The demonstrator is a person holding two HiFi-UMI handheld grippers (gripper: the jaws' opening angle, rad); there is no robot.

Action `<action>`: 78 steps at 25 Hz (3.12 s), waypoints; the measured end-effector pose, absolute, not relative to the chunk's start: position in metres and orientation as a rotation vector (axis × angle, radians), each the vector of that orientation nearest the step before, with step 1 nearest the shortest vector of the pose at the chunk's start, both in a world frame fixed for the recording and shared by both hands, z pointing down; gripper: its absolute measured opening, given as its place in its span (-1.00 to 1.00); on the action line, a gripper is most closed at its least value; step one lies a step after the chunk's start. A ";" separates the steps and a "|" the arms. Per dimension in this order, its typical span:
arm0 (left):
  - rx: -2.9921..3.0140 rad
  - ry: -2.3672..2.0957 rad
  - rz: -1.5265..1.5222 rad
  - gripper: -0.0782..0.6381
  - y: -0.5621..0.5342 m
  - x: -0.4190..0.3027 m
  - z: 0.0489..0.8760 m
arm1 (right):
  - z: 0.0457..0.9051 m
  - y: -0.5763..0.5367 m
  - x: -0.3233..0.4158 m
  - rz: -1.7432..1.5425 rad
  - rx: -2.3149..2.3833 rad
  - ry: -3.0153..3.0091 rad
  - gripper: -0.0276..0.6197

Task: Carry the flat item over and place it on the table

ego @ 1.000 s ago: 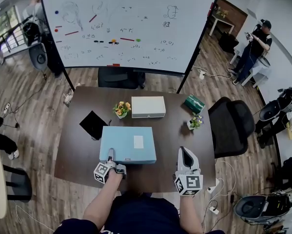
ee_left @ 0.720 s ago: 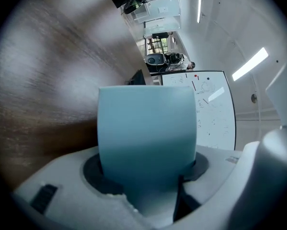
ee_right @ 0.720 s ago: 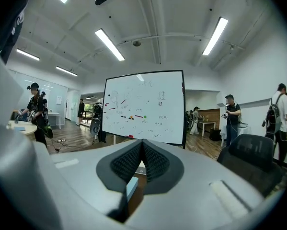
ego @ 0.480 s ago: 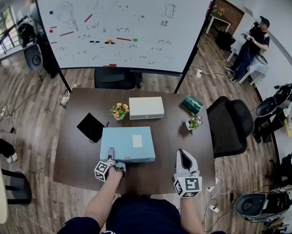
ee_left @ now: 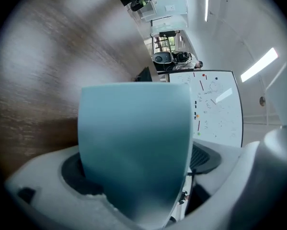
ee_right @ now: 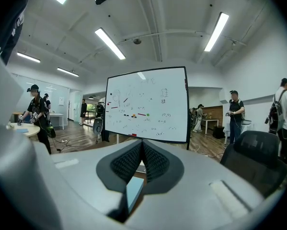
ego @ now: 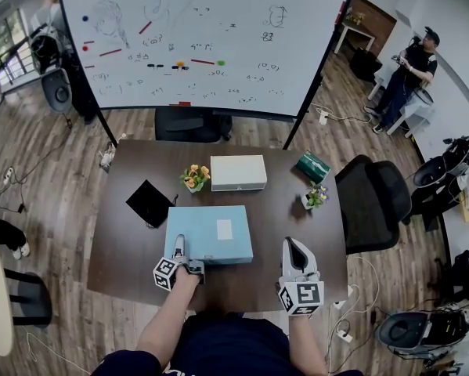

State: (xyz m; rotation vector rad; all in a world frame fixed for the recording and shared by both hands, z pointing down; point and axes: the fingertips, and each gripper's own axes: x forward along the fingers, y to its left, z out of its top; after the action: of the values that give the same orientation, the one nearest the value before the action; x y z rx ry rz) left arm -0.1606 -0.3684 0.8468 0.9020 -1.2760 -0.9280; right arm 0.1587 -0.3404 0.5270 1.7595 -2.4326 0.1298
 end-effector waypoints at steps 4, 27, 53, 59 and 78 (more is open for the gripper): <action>0.821 -1.355 -0.854 0.77 -0.364 -0.170 0.852 | 0.527 -0.343 0.152 0.130 1.746 -2.443 -0.88; 0.724 -1.417 -0.764 0.90 -0.348 -0.169 0.813 | 0.526 -0.337 0.145 0.134 1.720 -2.459 -0.88; 1.445 -1.074 -1.294 0.54 -0.412 -0.143 0.598 | 0.518 -0.330 0.139 0.112 1.703 -2.489 -0.88; 1.439 -1.080 -1.302 0.52 -0.408 -0.148 0.597 | 0.517 -0.326 0.138 0.104 1.709 -2.493 -0.88; 2.634 -1.725 0.039 0.59 -0.393 -0.078 0.540 | 0.520 -0.332 0.134 0.115 1.705 -2.495 -0.88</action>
State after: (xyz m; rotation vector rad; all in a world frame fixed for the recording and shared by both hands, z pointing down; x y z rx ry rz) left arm -0.0784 -0.3932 0.5397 2.6341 -1.7248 0.0388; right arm 0.1342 -0.3318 0.5200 1.7054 -2.4952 0.1151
